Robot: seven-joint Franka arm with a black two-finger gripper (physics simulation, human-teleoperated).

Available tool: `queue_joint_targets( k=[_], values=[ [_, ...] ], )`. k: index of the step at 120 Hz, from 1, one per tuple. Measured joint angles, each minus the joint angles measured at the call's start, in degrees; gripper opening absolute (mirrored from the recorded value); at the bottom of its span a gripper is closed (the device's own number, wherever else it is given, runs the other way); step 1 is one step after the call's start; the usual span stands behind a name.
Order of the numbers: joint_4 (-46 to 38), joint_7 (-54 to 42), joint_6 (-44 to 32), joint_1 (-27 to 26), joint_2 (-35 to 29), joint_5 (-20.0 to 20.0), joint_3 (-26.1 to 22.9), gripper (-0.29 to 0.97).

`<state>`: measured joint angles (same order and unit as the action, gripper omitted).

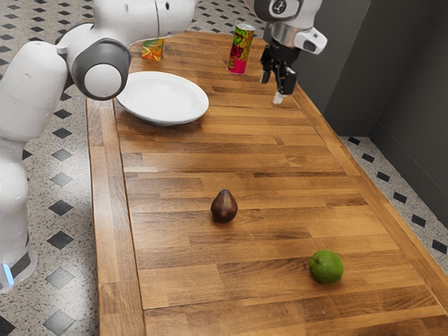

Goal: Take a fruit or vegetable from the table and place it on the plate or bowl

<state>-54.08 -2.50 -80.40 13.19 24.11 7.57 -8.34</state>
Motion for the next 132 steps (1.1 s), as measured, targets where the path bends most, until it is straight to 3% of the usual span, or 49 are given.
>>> queue_joint_targets(
  k=[78, 103, 132],
  values=[
    [-0.02, 0.4, -2.47, -0.16, -0.31, -0.12, -0.79, 0.68],
    [-0.06, 8.39, -4.64, -0.56, 1.04, -1.38, -7.39, 0.68],
    [-0.04, 19.71, -10.71, -7.84, 5.5, -5.6, -8.38, 0.68]
  ],
)
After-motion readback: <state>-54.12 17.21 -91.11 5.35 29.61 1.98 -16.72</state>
